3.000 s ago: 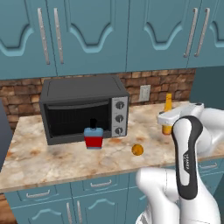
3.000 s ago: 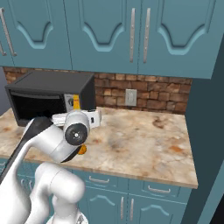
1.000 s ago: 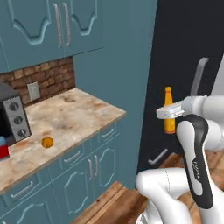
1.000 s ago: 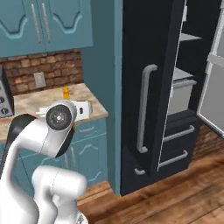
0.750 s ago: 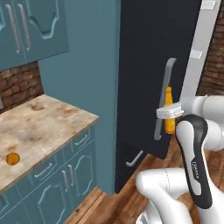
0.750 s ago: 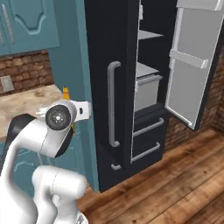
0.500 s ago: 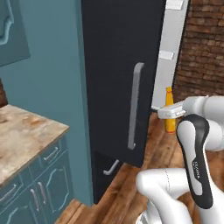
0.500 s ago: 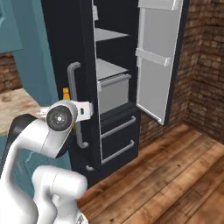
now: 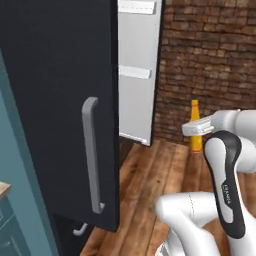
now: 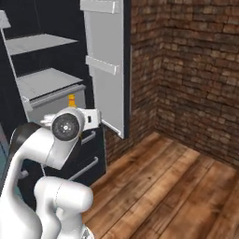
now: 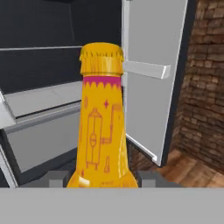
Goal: Place the beer and liquor on the top shelf of the fridge to keep them out of children's reach, and place the orange on lower shelves for easy access.
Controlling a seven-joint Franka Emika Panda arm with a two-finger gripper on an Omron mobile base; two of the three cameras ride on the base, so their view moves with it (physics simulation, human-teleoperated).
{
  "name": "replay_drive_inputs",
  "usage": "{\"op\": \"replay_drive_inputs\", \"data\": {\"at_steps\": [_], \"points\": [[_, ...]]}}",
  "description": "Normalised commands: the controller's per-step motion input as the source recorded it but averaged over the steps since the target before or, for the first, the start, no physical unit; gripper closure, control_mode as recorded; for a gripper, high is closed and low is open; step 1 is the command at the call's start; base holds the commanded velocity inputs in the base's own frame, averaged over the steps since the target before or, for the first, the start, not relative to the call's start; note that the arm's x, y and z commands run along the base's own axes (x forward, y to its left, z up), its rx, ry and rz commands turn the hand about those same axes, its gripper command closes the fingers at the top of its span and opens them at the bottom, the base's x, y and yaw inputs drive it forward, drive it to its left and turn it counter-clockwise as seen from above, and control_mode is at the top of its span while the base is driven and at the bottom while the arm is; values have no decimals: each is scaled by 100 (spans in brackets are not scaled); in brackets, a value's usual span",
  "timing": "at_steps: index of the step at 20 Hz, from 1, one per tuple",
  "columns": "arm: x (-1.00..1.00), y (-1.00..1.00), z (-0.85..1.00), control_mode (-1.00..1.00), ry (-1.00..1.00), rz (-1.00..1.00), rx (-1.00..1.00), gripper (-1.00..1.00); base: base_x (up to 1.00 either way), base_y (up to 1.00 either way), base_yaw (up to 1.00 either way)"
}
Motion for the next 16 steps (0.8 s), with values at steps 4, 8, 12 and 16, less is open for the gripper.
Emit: {"op": "replay_drive_inputs", "data": {"at_steps": [4,8,12,16], "points": [[0,0,0,100,0,0,0,100,61,-26,9],[0,0,0,100,0,0,0,100,58,-28,44],[0,0,0,100,0,0,0,100,61,-37,59],[0,0,0,100,0,0,0,100,68,-46,64]]}}
